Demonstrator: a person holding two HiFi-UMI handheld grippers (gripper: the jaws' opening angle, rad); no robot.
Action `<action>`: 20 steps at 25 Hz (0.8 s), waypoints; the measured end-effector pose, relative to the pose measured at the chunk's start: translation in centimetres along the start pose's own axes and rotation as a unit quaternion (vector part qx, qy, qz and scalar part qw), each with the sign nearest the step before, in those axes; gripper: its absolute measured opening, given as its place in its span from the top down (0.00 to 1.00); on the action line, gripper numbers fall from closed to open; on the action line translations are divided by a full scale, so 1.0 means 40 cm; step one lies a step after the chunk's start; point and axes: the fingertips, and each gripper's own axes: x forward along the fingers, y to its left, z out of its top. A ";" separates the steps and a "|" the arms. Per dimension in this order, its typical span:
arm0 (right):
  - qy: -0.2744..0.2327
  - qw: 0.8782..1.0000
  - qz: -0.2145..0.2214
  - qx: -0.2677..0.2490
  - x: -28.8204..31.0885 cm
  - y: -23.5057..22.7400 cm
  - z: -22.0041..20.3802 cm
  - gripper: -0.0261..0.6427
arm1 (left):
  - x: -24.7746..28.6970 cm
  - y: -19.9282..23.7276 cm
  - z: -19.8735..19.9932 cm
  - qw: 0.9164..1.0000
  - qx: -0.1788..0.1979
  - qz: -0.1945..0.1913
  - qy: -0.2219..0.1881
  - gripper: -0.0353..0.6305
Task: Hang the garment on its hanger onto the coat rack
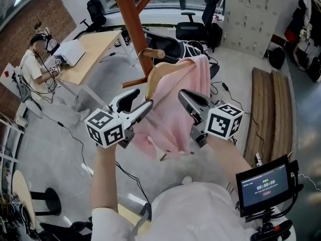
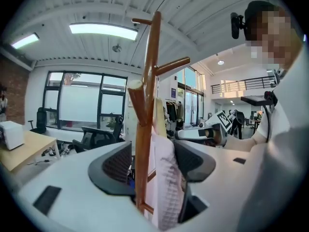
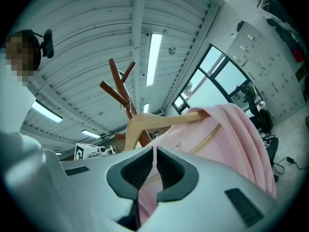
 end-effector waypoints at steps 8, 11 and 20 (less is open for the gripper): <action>0.010 1.000 0.013 0.008 -0.003 0.010 -0.027 0.93 | -0.092 0.011 -0.060 0.997 0.002 0.071 -0.008 0.45; 0.014 1.000 0.017 0.011 -0.001 0.015 -0.036 0.93 | -0.148 0.007 -0.066 0.995 -0.003 0.101 -0.024 0.45; 0.020 0.999 0.029 0.020 -0.011 0.045 -0.056 0.93 | -0.313 -0.065 -0.015 0.975 -0.035 0.169 -0.138 0.45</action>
